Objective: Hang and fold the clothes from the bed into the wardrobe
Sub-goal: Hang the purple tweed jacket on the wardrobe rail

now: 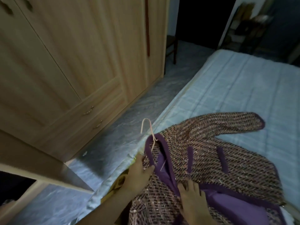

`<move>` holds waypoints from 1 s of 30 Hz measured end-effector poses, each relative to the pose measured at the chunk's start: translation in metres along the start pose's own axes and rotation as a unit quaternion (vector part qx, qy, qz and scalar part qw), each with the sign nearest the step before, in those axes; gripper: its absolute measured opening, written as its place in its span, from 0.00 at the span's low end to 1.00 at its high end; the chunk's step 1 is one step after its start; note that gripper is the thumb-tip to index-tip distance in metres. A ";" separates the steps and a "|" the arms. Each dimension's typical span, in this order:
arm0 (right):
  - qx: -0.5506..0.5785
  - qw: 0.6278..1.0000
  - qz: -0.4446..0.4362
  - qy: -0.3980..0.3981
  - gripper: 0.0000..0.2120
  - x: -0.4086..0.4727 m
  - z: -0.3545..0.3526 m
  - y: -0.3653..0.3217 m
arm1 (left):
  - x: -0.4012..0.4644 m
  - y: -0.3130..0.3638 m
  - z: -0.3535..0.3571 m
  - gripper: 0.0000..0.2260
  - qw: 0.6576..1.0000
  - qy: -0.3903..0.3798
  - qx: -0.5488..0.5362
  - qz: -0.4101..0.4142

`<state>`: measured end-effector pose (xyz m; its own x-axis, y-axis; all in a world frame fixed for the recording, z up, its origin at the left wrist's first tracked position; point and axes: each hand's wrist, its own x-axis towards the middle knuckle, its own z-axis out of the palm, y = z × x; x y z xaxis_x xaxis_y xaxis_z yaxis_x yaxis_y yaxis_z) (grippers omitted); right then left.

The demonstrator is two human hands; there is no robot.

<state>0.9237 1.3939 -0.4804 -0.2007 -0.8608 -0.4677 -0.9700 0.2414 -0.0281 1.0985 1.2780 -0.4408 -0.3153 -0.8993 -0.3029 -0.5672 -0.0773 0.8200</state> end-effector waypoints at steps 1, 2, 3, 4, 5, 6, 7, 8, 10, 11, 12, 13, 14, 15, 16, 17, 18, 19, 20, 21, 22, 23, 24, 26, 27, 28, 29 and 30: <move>-0.001 0.999 -0.002 -0.034 0.40 -0.009 -0.022 0.004 | -0.002 0.013 -0.005 0.16 1.000 0.001 0.005 0.013; 0.017 0.999 -0.003 -0.034 0.39 -0.014 -0.039 0.008 | -0.004 0.025 -0.009 0.16 0.999 -0.002 0.014 0.029; 0.010 0.999 -0.019 -0.042 0.37 -0.019 -0.054 0.014 | -0.008 0.038 -0.012 0.17 0.999 -0.011 0.019 0.045; 0.022 0.997 -0.010 -0.069 0.37 -0.025 -0.073 0.021 | -0.014 0.053 -0.017 0.18 0.998 -0.018 0.019 0.060; 0.030 0.998 -0.005 -0.061 0.37 -0.031 -0.093 0.025 | -0.022 0.066 -0.022 0.20 0.997 -0.023 0.017 0.069; 0.040 0.999 -0.009 -0.025 0.37 -0.036 -0.113 0.030 | -0.030 0.080 -0.026 0.22 0.996 -0.027 0.013 0.081; 0.059 0.998 -0.010 0.008 0.38 -0.044 -0.136 0.033 | -0.039 0.094 -0.031 0.23 0.995 -0.034 0.005 0.099; 0.068 0.997 -0.015 0.042 0.39 -0.050 -0.160 0.038 | -0.048 0.109 -0.035 0.23 0.991 -0.040 -0.003 0.126; 0.069 0.990 -0.026 0.121 0.41 -0.066 -0.209 0.046 | -0.066 0.143 -0.045 0.20 0.984 -0.047 -0.008 0.172; 0.070 0.983 -0.026 0.166 0.42 -0.076 -0.234 0.050 | -0.074 0.164 -0.051 0.19 0.980 -0.048 -0.009 0.195; 0.069 0.975 -0.026 0.211 0.42 -0.086 -0.258 0.054 | -0.084 0.186 -0.058 0.19 0.974 -0.051 -0.010 0.221; 0.062 0.965 -0.027 0.252 0.41 -0.096 -0.280 0.060 | -0.094 0.209 -0.065 0.19 0.967 -0.060 -0.012 0.247; 0.049 0.956 -0.031 0.289 0.39 -0.105 -0.300 0.065 | -0.104 0.230 -0.073 0.19 0.960 -0.070 -0.011 0.271; 0.038 0.948 -0.037 0.314 0.36 -0.113 -0.319 0.071 | -0.112 0.251 -0.082 0.17 0.953 -0.077 -0.007 0.292; 0.033 0.939 -0.047 0.339 0.32 -0.123 -0.336 0.078 | -0.122 0.272 -0.093 0.16 0.946 -0.082 -0.004 0.313; 0.029 0.928 -0.062 0.367 0.27 -0.133 -0.352 0.083 | -0.131 0.291 -0.106 0.15 0.941 -0.082 0.001 0.327; 0.024 0.914 -0.078 0.398 0.23 -0.144 -0.368 0.088 | -0.140 0.310 -0.121 0.14 0.936 -0.085 0.006 0.342; 0.019 0.902 -0.088 0.422 0.20 -0.155 -0.383 0.091 | -0.148 0.328 -0.137 0.13 0.930 -0.090 0.017 0.357; 0.014 0.896 -0.090 0.435 0.18 -0.167 -0.397 0.093 | -0.156 0.345 -0.152 0.12 0.921 -0.100 0.031 0.374; 0.005 0.894 -0.089 0.440 0.16 -0.179 -0.410 0.095 | -0.164 0.361 -0.168 0.11 0.914 -0.110 0.050 0.387; -0.001 0.892 -0.092 0.442 0.14 -0.190 -0.423 0.096 | -0.171 0.375 -0.183 0.10 0.906 -0.126 0.072 0.398; 0.000 0.893 -0.098 0.439 0.13 -0.202 -0.434 0.096 | -0.178 0.389 -0.197 0.10 0.897 -0.134 0.104 0.408; 0.005 0.895 -0.110 0.433 0.12 -0.215 -0.444 0.094 | -0.185 0.402 -0.210 0.10 0.887 -0.133 0.140 0.420; 0.018 0.897 -0.131 0.423 0.12 -0.237 -0.457 0.087 | -0.198 0.422 -0.235 0.08 0.870 -0.104 0.207 0.436; 0.025 0.894 -0.138 0.426 0.11 -0.247 -0.463 0.081 | -0.203 0.429 -0.248 0.07 0.863 -0.078 0.235 0.441; 0.038 0.887 -0.144 0.437 0.11 -0.257 -0.467 0.073 | -0.205 0.434 -0.261 0.06 0.856 -0.045 0.258 0.446; 0.049 0.872 -0.155 0.462 0.11 -0.264 -0.474 0.063 | -0.210 0.437 -0.277 0.06 0.848 0.002 0.281 0.449; 0.055 0.854 -0.166 0.489 0.12 -0.270 -0.480 0.053 | -0.211 0.439 -0.292 0.06 0.838 0.051 0.305 0.450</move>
<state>0.8606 1.4241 0.0689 0.0118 -0.8396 0.5430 -0.9877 -0.0945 -0.1246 1.1378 1.3083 0.1249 -0.7753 -0.5096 0.3731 -0.4275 0.8583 0.2839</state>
